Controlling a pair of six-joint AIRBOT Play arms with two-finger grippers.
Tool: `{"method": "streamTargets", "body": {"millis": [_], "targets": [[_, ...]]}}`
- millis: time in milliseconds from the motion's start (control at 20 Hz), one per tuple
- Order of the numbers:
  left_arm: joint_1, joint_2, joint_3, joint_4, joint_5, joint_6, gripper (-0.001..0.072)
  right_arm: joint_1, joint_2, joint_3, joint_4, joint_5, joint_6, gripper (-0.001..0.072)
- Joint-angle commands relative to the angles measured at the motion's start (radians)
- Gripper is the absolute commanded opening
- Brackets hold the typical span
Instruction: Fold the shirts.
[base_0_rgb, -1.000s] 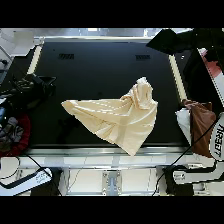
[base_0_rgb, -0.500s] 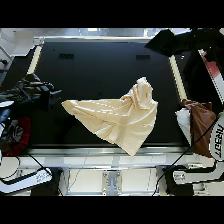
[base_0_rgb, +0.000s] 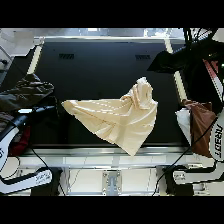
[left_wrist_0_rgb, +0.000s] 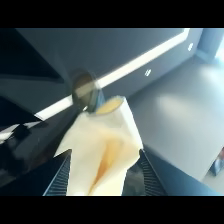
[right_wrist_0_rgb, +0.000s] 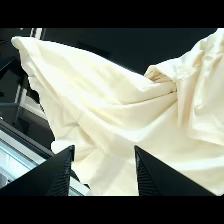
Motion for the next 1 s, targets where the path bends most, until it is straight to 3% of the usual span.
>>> {"method": "streamTargets", "body": {"millis": [0,350,750,800,950], "targets": [[-0.070,-0.027,-0.004,-0.094,0.177,-0.094,0.0489,0.001,0.001,-0.001,-0.010,0.005,0.002,0.0426],[-0.079,-0.095,0.103,-0.092,0.167,-0.094,0.0488,0.001,0.001,-0.001,-0.010,-0.017,0.002,0.0426],[-0.079,-0.163,0.141,-0.089,-0.039,-0.094,0.0487,0.001,0.001,0.000,-0.010,-0.007,0.002,0.0426],[-0.079,-0.164,0.141,-0.089,-0.038,-0.094,0.0455,0.001,0.001,-0.001,-0.010,-0.008,0.002,0.0426],[-0.079,-0.164,0.141,-0.089,0.024,-0.094,0.0215,0.001,0.001,-0.001,-0.010,-0.008,0.002,0.0426]]}}
